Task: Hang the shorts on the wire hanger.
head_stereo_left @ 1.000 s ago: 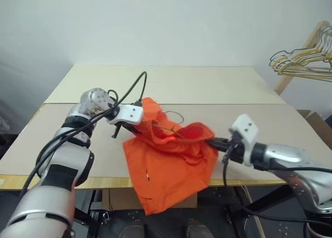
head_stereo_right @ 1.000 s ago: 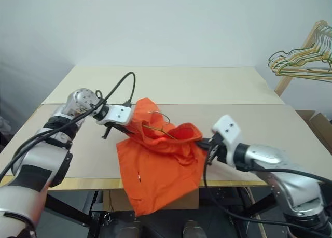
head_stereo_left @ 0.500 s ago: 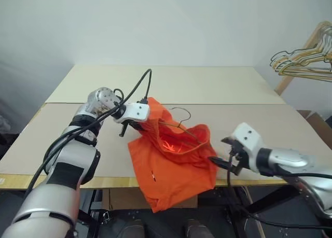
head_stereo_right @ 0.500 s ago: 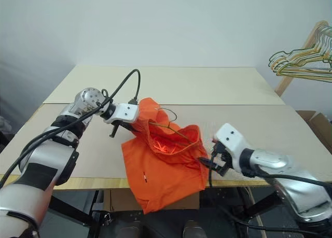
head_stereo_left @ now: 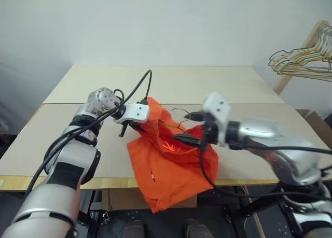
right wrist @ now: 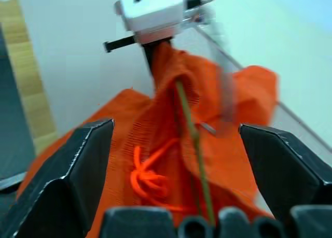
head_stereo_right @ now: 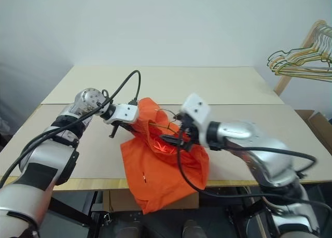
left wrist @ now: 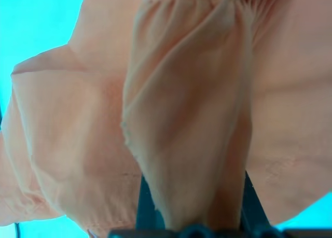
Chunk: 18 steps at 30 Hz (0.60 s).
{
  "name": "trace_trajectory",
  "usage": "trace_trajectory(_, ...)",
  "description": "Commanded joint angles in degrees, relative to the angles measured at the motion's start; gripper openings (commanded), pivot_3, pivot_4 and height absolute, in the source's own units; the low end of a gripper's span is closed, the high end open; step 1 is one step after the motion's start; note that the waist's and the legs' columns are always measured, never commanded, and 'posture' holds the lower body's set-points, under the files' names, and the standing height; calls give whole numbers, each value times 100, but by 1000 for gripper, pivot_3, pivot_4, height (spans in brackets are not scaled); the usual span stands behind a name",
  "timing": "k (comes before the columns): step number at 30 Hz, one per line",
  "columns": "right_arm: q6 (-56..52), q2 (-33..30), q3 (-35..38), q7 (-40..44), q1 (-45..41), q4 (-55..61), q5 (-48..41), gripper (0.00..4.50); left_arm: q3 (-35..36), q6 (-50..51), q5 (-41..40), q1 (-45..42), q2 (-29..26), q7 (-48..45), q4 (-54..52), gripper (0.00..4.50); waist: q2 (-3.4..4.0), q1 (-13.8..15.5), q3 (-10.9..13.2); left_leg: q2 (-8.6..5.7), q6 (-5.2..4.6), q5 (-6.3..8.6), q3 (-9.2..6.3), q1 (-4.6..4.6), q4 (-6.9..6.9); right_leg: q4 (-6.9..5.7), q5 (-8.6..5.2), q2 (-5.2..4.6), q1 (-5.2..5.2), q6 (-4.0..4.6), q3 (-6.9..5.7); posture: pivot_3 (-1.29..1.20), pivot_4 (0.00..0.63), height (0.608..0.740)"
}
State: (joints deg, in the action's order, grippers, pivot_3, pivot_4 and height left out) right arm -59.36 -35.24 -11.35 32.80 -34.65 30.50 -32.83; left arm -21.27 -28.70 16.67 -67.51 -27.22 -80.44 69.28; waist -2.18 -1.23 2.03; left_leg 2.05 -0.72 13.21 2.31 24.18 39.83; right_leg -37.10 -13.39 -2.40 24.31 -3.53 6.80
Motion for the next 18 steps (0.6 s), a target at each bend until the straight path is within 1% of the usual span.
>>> trace_trajectory(1,-74,169,-238,-97,-394,-463,278,3953,119,-41,-49,-218,-32,25,-71,0,0,27,0,0,0,0,0,2,1,0,0,0,1,0,-2,10,0,740)
trace_trajectory(7,-13,281,-276,18,-529,-786,411,1826,170,-37,-98,-204,-77,-31,-100,0,0,44,0,0,0,0,-1,7,0,1,0,-2,3,0,-5,18,0,740)
trace_trajectory(12,209,195,-302,202,-458,-842,586,110,210,-26,-125,-196,-83,-57,-110,0,0,35,0,0,0,0,-2,4,1,-3,1,-1,3,1,-6,20,0,740)
trace_trajectory(14,337,181,-300,279,-425,-857,665,49,250,-45,-173,-185,-81,-94,-120,0,0,30,0,0,0,0,-2,3,0,-3,1,-1,3,1,-6,20,0,740)
trace_trajectory(16,538,150,-308,362,-380,-867,781,49,393,31,-367,-187,-56,-325,-133,0,0,31,0,0,0,0,-3,4,0,-2,0,-1,3,0,-7,20,0,740)
trace_trajectory(18,730,79,-338,476,-342,-888,909,0,571,265,-588,-237,-27,-608,-153,583,0,31,0,0,0,0,-3,4,0,-1,0,-1,3,0,-7,20,0,740)
